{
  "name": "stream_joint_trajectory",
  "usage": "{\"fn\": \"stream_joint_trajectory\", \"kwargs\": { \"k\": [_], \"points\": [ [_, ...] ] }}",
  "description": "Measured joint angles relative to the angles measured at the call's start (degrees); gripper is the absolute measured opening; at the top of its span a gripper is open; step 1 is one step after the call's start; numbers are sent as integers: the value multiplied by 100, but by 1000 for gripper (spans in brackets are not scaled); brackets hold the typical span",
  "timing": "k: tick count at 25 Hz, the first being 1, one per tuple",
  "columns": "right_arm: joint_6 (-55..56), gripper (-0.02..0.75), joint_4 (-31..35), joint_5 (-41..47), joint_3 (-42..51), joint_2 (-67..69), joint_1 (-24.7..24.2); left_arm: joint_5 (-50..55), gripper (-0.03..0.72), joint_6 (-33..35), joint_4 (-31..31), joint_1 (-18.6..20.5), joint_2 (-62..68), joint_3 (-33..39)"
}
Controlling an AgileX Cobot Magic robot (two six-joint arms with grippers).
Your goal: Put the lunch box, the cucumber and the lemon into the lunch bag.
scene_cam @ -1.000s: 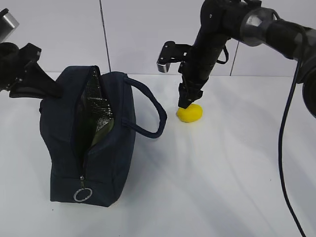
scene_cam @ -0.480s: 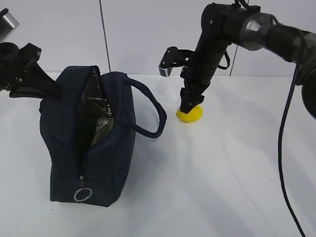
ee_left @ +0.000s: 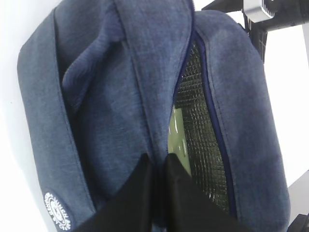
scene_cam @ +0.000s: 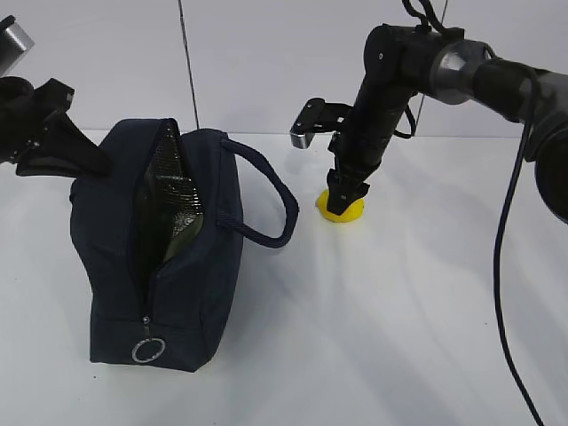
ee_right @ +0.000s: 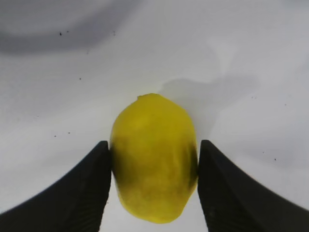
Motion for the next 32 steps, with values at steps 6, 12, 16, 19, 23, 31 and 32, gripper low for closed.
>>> {"fn": "stream_joint_trajectory", "kwargs": {
  "k": [6, 12, 16, 19, 23, 31, 32],
  "points": [
    [8, 402, 27, 0, 0, 0, 0, 0, 9, 0, 0, 0, 0, 0],
    [37, 355, 35, -10, 0, 0, 0, -10, 9, 0, 0, 0, 0, 0],
    [839, 352, 35, -29, 0, 0, 0, -10, 9, 0, 0, 0, 0, 0],
    [1551, 351, 39, -31, 0, -11, 0, -10, 9, 0, 0, 0, 0, 0],
    [2636, 351, 53, -31, 0, -207, 0, -10, 9, 0, 0, 0, 0, 0],
    [3554, 350, 233, -2, 0, -914, -9, -10, 9, 0, 9, 0, 0, 0],
    [3596, 350, 346, -2, 0, -1001, -9, -10, 9, 0, 9, 0, 0, 0]
  ]
}}
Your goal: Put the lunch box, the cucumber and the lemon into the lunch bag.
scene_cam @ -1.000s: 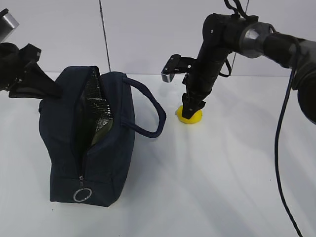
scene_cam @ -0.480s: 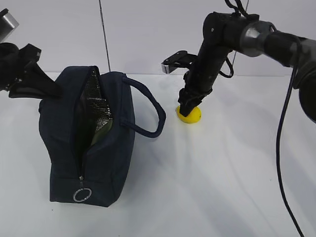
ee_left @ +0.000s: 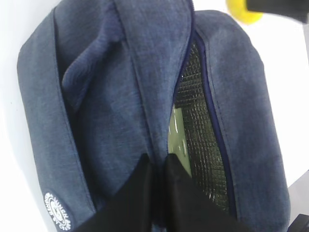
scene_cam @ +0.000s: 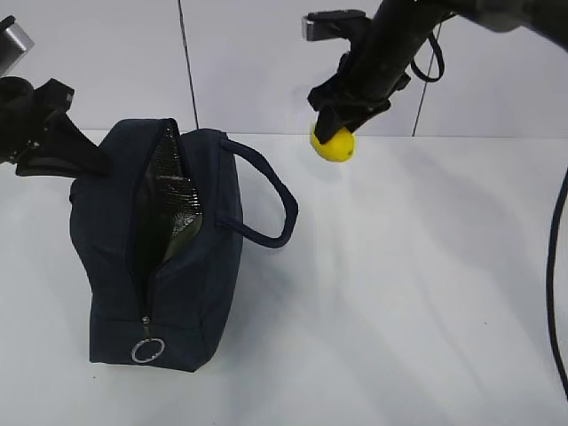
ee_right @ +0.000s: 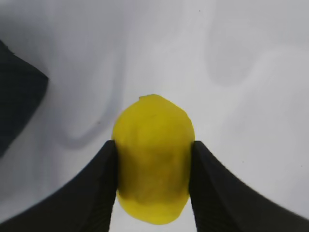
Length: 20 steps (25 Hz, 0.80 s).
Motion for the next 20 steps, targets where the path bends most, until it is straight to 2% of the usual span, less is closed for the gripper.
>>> {"fn": "stream_joint_trajectory", "kwargs": {
  "k": [5, 11, 20],
  "points": [
    [45, 349, 853, 38, 0, -480, 0, 0, 9, 0, 0, 0, 0, 0],
    [286, 349, 2287, 41, 0, -752, 0, 0, 9, 0, 4, 0, 0, 0],
    [580, 349, 3056, 41, 485, -1260, 266, -2, 9, 0, 17, 0, 0, 0]
  ]
}}
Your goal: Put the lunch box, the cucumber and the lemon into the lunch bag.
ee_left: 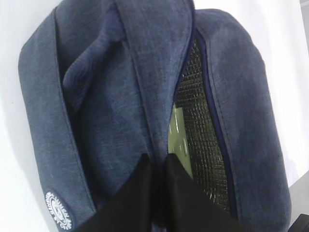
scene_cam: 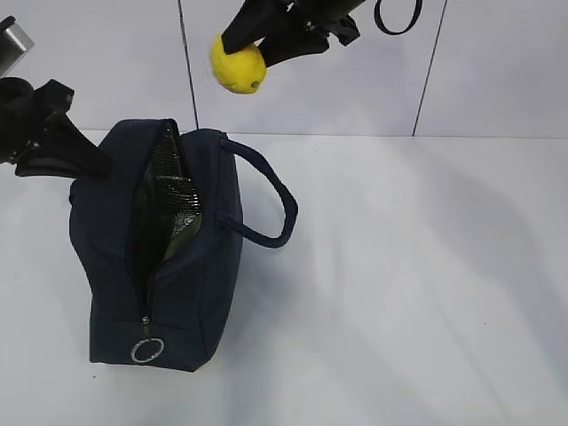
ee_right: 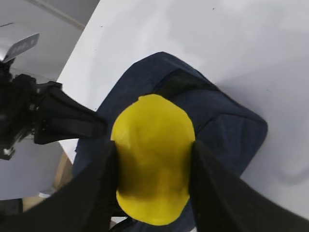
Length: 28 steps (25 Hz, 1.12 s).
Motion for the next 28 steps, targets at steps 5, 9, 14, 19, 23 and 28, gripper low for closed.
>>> {"fn": "stream_joint_trajectory", "kwargs": {
  "k": [5, 9, 14, 19, 23, 28],
  "points": [
    [-112, 349, 213, 0, 502, -199, 244, 0, 9, 0, 9, 0, 0, 0],
    [-386, 349, 441, 0, 841, -234, 427, 0, 9, 0, 9, 0, 0, 0],
    [-703, 349, 553, -13, 934, -255, 636, 0, 9, 0, 9, 0, 0, 0],
    [-973, 349, 590, -121, 1171, -275, 699, 0, 9, 0, 9, 0, 0, 0],
    [-1257, 349, 759, -251, 1459, -275, 699, 0, 9, 0, 9, 0, 0, 0],
    [-1867, 349, 1195, -262, 1514, -275, 699, 0, 9, 0, 9, 0, 0, 0]
  ]
}}
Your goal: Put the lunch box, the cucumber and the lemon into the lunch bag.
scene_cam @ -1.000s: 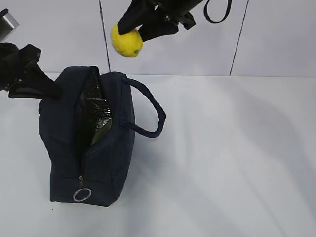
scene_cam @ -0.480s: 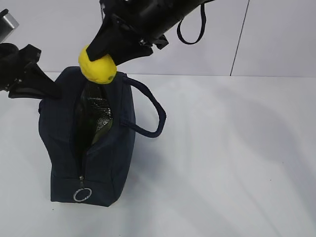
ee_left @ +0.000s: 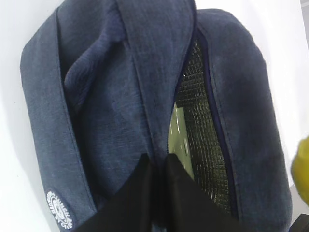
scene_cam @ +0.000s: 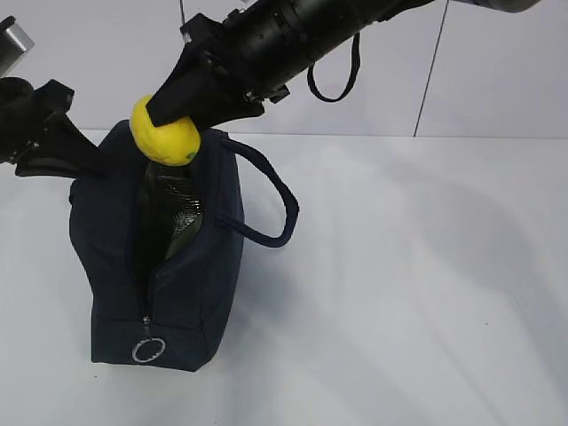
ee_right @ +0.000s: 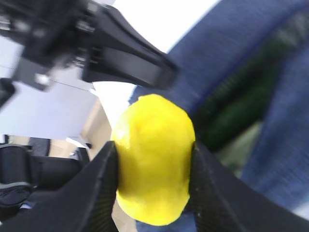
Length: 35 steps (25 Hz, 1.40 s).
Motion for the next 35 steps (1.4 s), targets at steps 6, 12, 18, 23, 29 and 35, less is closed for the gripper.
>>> {"fn": "stream_joint_trajectory", "kwargs": {
  "k": [6, 12, 18, 23, 29, 35],
  "points": [
    [-505, 349, 300, 0, 0, 152, 0, 0, 9, 0, 0, 0, 0, 0],
    [-852, 365, 619, -21, 0, 529, 34, 0, 9, 0, 41, 0, 0, 0],
    [-1230, 390, 530, -35, 9, 570, 47, 0, 9, 2, 55, 0, 0, 0],
    [-1597, 417, 105, -24, 9, 570, 47, 0, 9, 2, 59, 0, 0, 0],
    [-2052, 445, 64, -153, 9, 570, 47, 10, 9, 2, 59, 0, 0, 0],
    [-2163, 456, 77, -213, 9, 570, 47, 10, 9, 2, 68, 0, 0, 0]
  ]
}}
